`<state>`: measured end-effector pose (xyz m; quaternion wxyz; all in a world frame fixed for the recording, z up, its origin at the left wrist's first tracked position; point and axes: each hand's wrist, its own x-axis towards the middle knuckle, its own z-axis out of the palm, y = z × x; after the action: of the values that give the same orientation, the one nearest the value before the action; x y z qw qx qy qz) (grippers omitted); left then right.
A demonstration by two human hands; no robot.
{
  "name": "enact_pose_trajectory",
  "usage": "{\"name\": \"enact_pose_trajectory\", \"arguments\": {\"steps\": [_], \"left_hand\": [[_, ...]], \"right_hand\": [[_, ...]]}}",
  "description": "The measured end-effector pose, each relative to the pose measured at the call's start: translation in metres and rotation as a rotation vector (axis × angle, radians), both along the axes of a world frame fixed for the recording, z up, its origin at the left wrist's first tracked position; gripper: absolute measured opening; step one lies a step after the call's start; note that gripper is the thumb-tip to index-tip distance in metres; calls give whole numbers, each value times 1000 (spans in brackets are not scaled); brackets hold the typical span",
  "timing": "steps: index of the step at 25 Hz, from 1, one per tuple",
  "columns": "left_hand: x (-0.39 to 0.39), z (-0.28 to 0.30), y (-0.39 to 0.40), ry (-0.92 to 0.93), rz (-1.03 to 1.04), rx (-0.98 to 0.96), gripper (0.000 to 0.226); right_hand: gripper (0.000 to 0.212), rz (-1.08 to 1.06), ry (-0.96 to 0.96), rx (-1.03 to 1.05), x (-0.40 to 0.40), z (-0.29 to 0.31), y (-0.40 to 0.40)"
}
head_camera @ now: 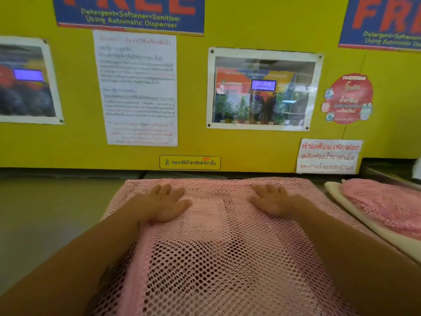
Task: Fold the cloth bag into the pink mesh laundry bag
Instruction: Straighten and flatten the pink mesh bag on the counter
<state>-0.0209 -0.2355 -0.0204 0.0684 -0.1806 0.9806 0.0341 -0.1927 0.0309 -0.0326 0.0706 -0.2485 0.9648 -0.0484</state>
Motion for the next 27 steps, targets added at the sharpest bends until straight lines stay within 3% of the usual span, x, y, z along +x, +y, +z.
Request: {"name": "enact_pose_trajectory", "arguments": {"steps": [2,5,7,15,21,25,27], "left_hand": [[-7,8,2,-8,-27,-16,88],[-17,37,30,46,-127,13,79],[-25,57,58,159,-241,84,68],[-59,94,199,565,-558,136,35],[-99,83,297,521,-644,95,34],[-123,61,332,452,-610,150,31],[-131,53,341,445,-575,284,29]], "right_hand": [[110,29,16,-31,0,8,3],[81,98,67,-99,15,44,18],[73,118,92,-108,19,70,44],[68,-179,142,-51,12,117,215],[72,-278,47,-2,-9,110,282],[48,-135,62,142,-17,91,284],[33,-105,76,-63,-30,91,281]]}}
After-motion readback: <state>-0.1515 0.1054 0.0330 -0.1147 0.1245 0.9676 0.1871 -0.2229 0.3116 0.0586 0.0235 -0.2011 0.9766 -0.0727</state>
